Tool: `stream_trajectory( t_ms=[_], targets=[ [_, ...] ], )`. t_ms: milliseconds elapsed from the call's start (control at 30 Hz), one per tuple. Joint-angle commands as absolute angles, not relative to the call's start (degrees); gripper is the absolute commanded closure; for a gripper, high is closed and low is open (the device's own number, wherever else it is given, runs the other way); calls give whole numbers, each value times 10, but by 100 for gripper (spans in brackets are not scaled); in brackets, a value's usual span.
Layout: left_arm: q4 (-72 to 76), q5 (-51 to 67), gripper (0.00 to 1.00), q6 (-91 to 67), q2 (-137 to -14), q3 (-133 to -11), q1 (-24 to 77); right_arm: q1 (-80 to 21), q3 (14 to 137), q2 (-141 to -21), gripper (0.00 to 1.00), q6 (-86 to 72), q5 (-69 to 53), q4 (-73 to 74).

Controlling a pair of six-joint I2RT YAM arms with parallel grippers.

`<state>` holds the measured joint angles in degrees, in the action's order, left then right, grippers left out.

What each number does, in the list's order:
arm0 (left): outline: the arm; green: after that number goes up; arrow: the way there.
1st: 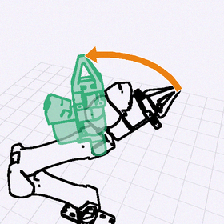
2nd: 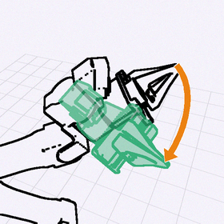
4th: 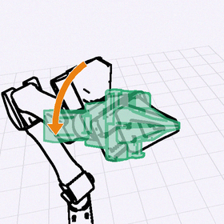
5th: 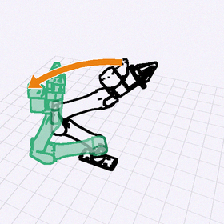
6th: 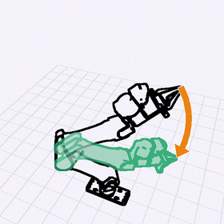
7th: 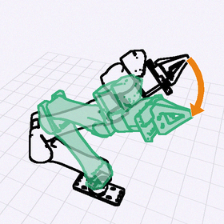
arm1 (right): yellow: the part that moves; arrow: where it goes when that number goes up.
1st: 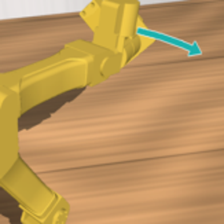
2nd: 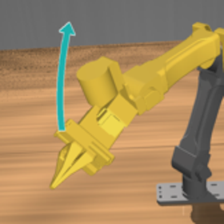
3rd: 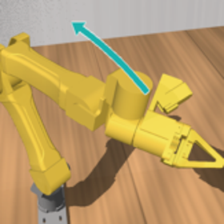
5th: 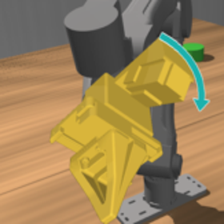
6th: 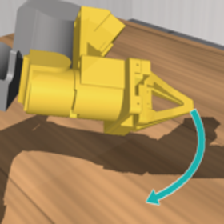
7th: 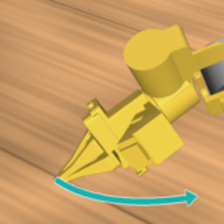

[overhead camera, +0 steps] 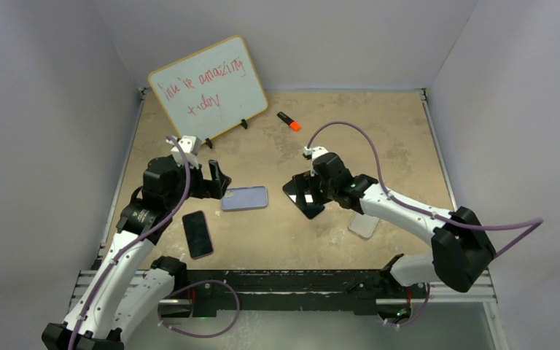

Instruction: Put the phone into the phone case

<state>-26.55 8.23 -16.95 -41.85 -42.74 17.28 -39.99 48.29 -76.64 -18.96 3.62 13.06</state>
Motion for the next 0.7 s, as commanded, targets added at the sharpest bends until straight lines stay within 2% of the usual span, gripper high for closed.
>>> stream_trajectory(
  t_ms=[0, 233, 667],
  targets=[
    [-264, 69, 5, -171, -411, -442, 172, -411, 501, -789, 3, -135, 65, 85],
    [-264, 67, 5, -172, -412, -442, 172, -412, 513, -856, 1, -110, 95, 62],
    [-266, 62, 5, -174, -421, -444, 172, -420, 518, -915, 2, -95, 70, 34]
  ],
)
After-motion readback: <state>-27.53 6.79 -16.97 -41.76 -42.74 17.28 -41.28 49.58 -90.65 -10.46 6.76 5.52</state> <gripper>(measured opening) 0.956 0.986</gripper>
